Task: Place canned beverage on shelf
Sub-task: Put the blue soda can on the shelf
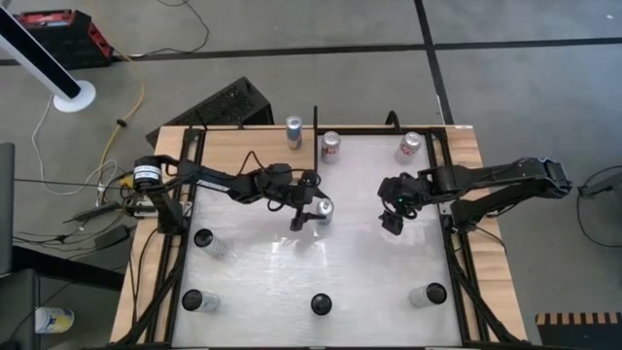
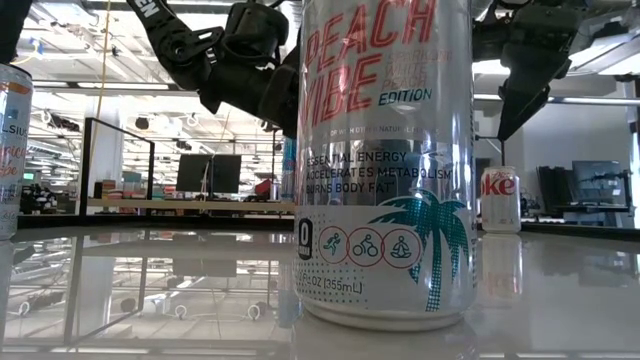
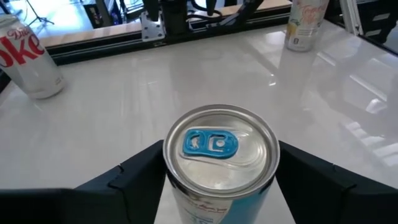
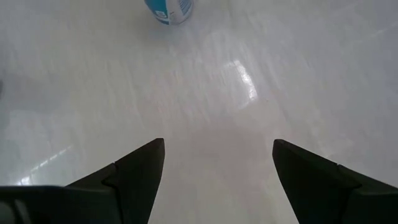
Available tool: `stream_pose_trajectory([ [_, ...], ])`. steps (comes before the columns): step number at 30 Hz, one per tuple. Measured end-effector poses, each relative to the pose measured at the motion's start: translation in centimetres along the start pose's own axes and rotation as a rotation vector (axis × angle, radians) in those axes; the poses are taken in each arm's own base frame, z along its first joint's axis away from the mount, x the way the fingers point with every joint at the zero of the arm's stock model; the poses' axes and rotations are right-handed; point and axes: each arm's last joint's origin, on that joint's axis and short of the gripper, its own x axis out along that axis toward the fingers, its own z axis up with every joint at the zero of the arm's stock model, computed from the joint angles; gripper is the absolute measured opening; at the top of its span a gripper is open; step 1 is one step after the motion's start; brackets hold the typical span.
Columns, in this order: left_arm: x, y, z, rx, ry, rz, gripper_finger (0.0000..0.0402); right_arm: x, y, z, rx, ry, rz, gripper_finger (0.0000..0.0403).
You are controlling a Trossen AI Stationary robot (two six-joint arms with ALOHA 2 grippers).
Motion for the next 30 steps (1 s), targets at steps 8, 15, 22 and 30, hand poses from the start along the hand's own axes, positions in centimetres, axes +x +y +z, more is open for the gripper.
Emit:
stream_pose_trajectory([
  [8,-2.2,0.5,2.2,-0.026,-0.011,0.015,0.0212,0.0,0.0,0.0,0.009,0.000,0.000,0.0325],
  [15,-8.3,1.9,5.7,0.020,-0.018,0.160,0.0223,0.0,0.0,0.0,0.008,-0.001,0.000,0.0325],
  [22,-12.9,4.8,4.3,-0.018,-0.019,0.319,0.0219,0.0,0.0,0.1,0.000,-0.009,0.001,0.0325],
  [30,-13.0,9.0,0.5,-0.090,0.002,0.344,0.0220,0.0,0.0,0.1,-0.006,-0.013,0.002,0.0325],
])
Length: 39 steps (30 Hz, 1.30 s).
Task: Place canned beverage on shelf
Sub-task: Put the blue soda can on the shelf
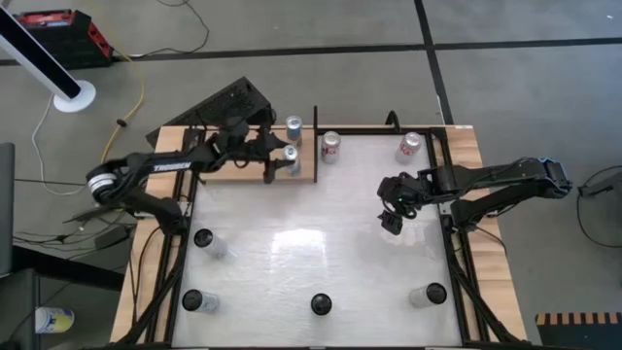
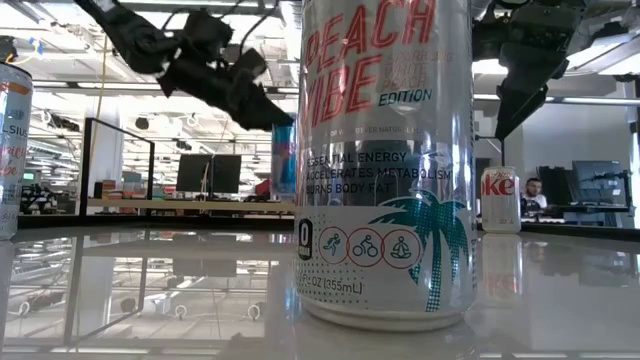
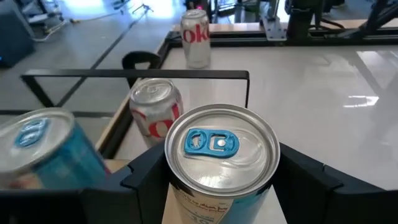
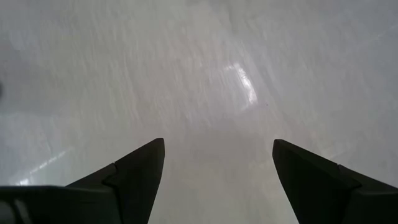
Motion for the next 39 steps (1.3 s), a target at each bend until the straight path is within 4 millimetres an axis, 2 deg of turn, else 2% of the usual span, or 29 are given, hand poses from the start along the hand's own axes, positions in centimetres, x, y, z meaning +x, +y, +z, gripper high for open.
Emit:
stream_pose_trajectory([
  [5,1.0,1.0,-0.6,-0.006,0.014,0.019,0.0220,0.0,0.0,0.0,0.005,-0.003,0.001,0.0325],
  [16,1.2,1.0,-0.7,0.026,0.030,0.019,0.0221,0.0,0.0,0.0,0.000,-0.005,-0.006,0.0325],
  [26,1.2,1.0,-0.7,0.007,0.036,0.019,0.0273,0.0,0.0,0.0,0.001,-0.008,-0.011,0.0325],
  [30,1.2,1.0,-0.7,0.017,0.034,0.019,0.0279,0.0,0.0,0.0,0.008,-0.008,-0.011,0.0325],
  [39,1.3,1.4,0.6,0.047,-0.007,0.029,0.0280,0.0,0.0,0.0,0.008,-0.007,-0.010,0.0325],
])
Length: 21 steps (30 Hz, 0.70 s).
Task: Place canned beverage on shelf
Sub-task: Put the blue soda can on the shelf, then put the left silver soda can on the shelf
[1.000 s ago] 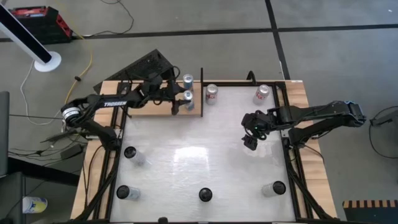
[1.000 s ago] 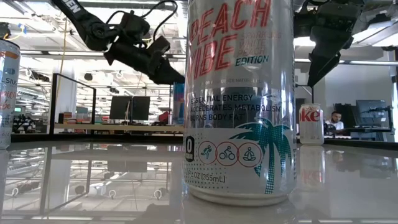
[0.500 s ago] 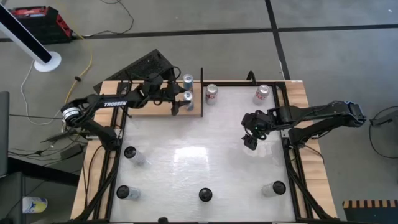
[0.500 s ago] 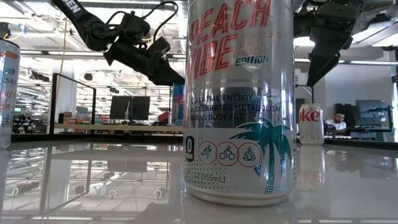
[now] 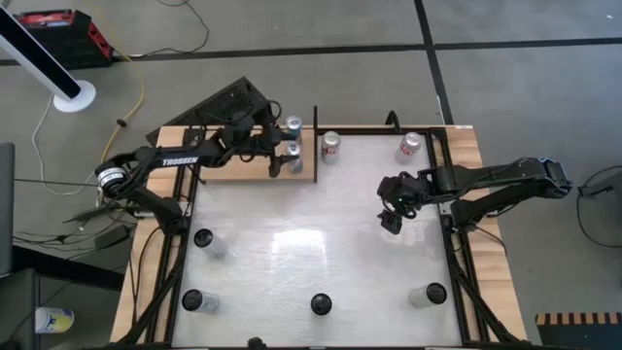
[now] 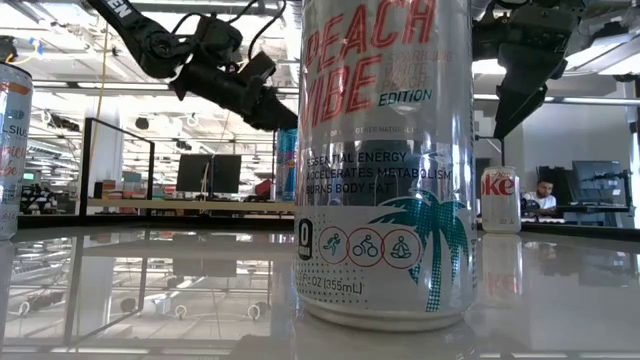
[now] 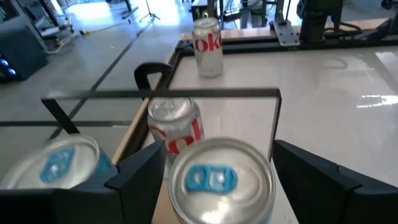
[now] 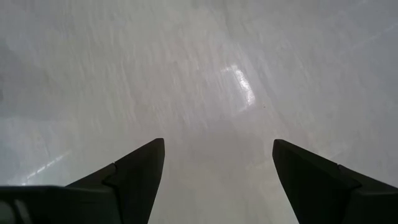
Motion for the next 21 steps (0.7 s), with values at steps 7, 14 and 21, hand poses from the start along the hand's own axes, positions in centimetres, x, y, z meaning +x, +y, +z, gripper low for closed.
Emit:
stream_pose_trajectory([
  [7,-0.1,0.4,1.9,0.023,0.017,-0.016,0.0280,0.0,0.0,0.1,-0.007,-0.015,-0.011,0.0325],
  [14,-3.4,-1.3,7.2,0.062,-0.024,-0.020,0.0281,-0.1,-1.5,3.8,-0.132,-0.309,-0.058,0.0325],
  [21,-7.1,-4.0,9.5,0.061,0.009,0.064,0.0281,0.3,-8.0,8.6,-0.170,-0.570,-0.002,0.0325],
])
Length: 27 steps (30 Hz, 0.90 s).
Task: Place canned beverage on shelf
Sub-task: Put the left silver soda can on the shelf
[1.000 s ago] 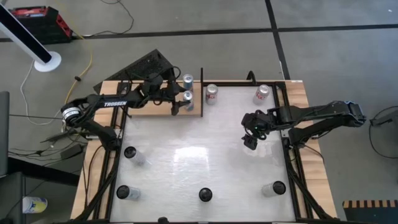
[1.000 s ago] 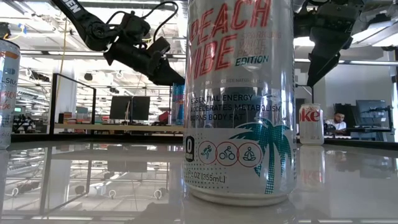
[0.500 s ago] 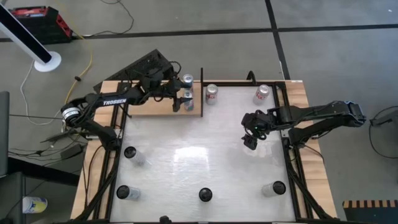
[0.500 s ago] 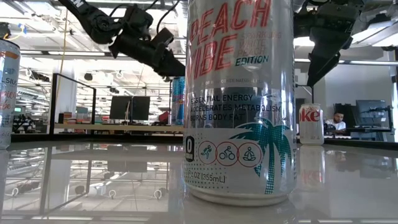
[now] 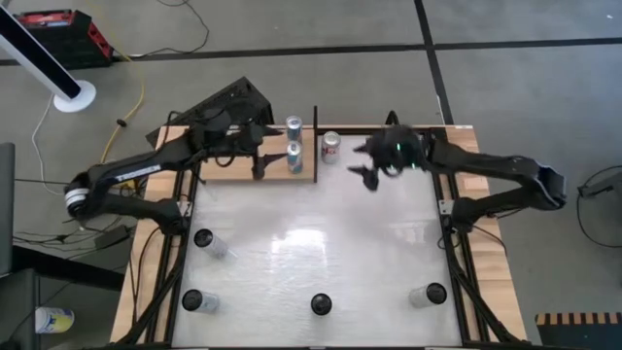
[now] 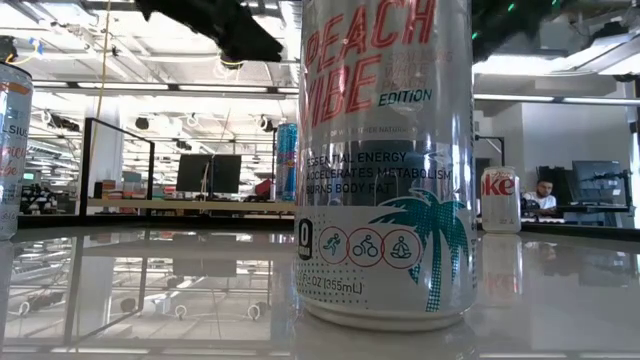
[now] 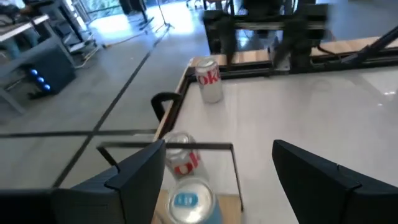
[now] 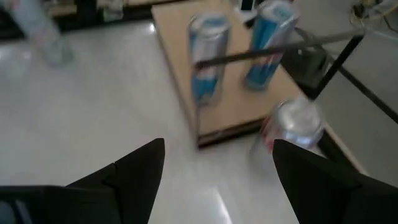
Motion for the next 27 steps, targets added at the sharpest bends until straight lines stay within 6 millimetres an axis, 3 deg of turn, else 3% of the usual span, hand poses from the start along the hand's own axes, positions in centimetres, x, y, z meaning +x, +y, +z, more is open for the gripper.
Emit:
stream_pose_trajectory([
  [5,-0.5,-1.3,-0.2,-0.004,0.054,-0.053,0.0281,3.3,-5.1,-0.2,0.051,-0.095,-0.049,0.0325],
  [9,-0.3,-1.7,-0.5,0.004,0.095,-0.074,0.0281,5.6,-7.3,-0.9,0.067,-0.129,-0.083,0.0326],
  [17,-0.3,-1.8,-0.8,0.026,0.117,-0.076,0.0281,8.9,-9.2,-2.5,0.093,-0.135,-0.046,0.0358],
  [27,-0.3,-1.7,-0.9,0.039,0.131,-0.054,0.0281,11.5,-9.7,-3.3,0.053,-0.083,-0.039,0.0388],
])
